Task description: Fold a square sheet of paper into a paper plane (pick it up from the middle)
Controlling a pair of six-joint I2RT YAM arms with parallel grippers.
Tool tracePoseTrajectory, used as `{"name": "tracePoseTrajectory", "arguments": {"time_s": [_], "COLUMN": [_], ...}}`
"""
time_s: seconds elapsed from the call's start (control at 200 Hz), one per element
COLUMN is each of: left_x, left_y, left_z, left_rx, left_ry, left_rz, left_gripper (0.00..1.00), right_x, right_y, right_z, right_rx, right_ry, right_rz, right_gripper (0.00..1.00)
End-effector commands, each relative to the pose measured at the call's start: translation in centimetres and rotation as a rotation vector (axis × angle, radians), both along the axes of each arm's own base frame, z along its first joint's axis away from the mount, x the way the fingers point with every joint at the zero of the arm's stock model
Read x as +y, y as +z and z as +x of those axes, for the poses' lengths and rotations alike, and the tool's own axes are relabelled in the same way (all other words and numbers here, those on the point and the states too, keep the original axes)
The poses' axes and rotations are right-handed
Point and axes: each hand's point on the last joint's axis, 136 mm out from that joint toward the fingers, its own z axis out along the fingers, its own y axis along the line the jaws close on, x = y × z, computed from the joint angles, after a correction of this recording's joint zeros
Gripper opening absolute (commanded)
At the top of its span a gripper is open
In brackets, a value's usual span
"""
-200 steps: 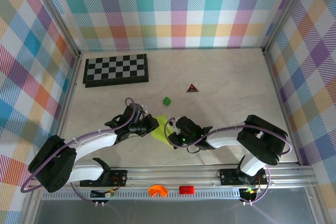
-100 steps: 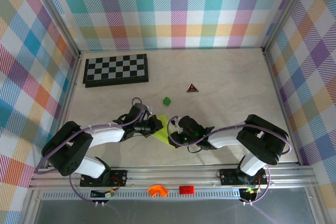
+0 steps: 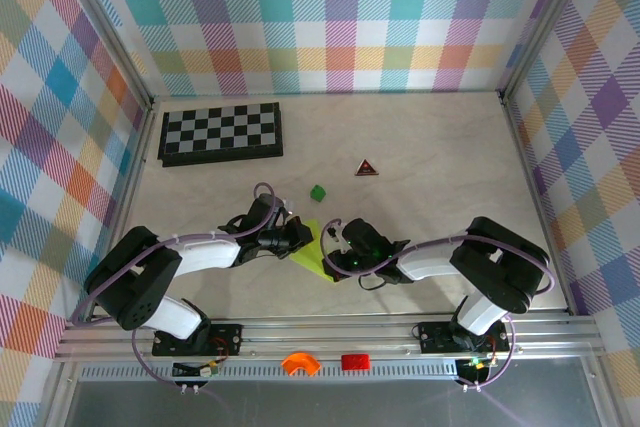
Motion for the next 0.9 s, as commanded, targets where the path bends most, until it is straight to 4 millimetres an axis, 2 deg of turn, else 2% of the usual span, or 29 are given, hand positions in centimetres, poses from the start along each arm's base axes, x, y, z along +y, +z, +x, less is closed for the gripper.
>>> {"name": "tracePoseTrajectory", "arguments": {"time_s": [0.0, 0.165, 0.54, 0.895], "left_x": [0.4, 0.3, -0.8, -0.6], "left_y": [-0.5, -0.1, 0.2, -1.2], "left_z": [0.1, 0.1, -0.2, 0.3], "left_rx": [0.001, -0.015, -0.017, 0.007], "left_ry": [0.002, -0.003, -0.052, -0.023], "left_rz": [0.047, 0.042, -0.002, 0.033], "left_gripper": [0.04, 0.05, 0.05, 0.05], "right_x": [-0.4, -0.1, -0.5, -1.0], "right_y": [-0.9, -0.4, -1.5, -2.3], "right_z": [-0.9, -1.0, -0.7, -0.8], "right_rx": [0.093, 0.201, 0.294, 0.310], "right_ry": [0.022, 0.048, 0.009, -0.014], "right_rz": [0.005, 0.055, 0.048, 0.016], "right_gripper": [0.05, 0.05, 0.04, 0.06]}}
